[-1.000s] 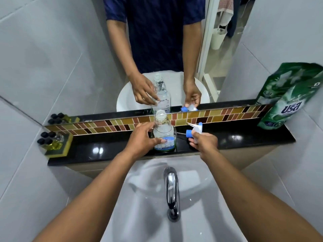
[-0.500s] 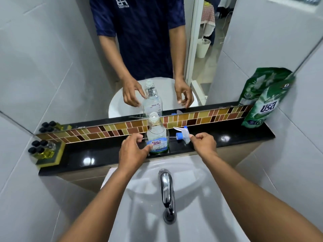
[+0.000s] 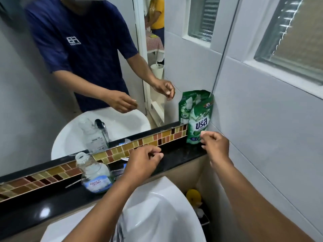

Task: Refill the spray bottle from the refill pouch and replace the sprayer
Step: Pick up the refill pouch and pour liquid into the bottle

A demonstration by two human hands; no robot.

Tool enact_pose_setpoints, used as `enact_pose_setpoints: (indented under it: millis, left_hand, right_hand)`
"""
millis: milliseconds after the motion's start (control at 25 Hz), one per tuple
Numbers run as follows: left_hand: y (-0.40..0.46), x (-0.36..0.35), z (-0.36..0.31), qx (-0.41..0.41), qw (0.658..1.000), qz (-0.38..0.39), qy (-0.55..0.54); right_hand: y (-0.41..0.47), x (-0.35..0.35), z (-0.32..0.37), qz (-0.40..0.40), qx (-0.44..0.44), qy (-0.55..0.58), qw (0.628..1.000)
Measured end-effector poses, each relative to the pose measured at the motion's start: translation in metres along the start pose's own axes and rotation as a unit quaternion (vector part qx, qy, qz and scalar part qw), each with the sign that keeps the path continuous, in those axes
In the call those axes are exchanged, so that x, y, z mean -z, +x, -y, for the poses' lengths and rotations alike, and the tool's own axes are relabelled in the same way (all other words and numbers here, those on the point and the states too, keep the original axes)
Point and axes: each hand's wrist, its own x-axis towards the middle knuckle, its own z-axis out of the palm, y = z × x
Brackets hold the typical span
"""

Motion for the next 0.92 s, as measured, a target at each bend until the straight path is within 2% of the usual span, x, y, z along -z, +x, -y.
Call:
enact_pose_setpoints:
  millis: [160,280,440,560,640,720,800,920]
  left_hand:
    - [0.084,-0.032,-0.090,-0.071,0.996,-0.043,0.045]
    - [0.137,-0.056,-0.138,-0.085,0.987,-0.041,0.128]
    - [0.175,-0.075,-0.165,-0.091,0.963,-0.024,0.253]
    - [0.180,-0.079,-0.173,-0.081,0.954,-0.012,0.289]
    - [0.172,-0.075,-0.175,-0.090,0.952,0.000,0.293]
    - [0.157,-0.062,-0.178,-0.102,0.953,0.010,0.286]
    - [0.136,-0.038,-0.185,-0.111,0.955,0.014,0.276]
    - [0.096,0.015,-0.189,-0.129,0.960,0.008,0.250]
  right_hand:
    - [0.041,0.013,-0.007,0.025,-0.007,0.036,0.999]
    - [0.061,0.015,-0.016,0.045,-0.027,0.057,0.997]
    - [0.075,0.012,-0.022,0.070,-0.045,0.068,0.994]
    - [0.080,0.010,-0.033,0.090,-0.081,0.077,0.990]
    - [0.077,0.007,-0.047,0.114,-0.145,0.094,0.978]
    - [0.064,0.002,-0.059,0.162,-0.251,0.147,0.943]
    - [0.044,-0.004,-0.068,0.202,-0.346,0.233,0.886]
    - [0.006,-0.015,-0.064,0.226,-0.377,0.365,0.821]
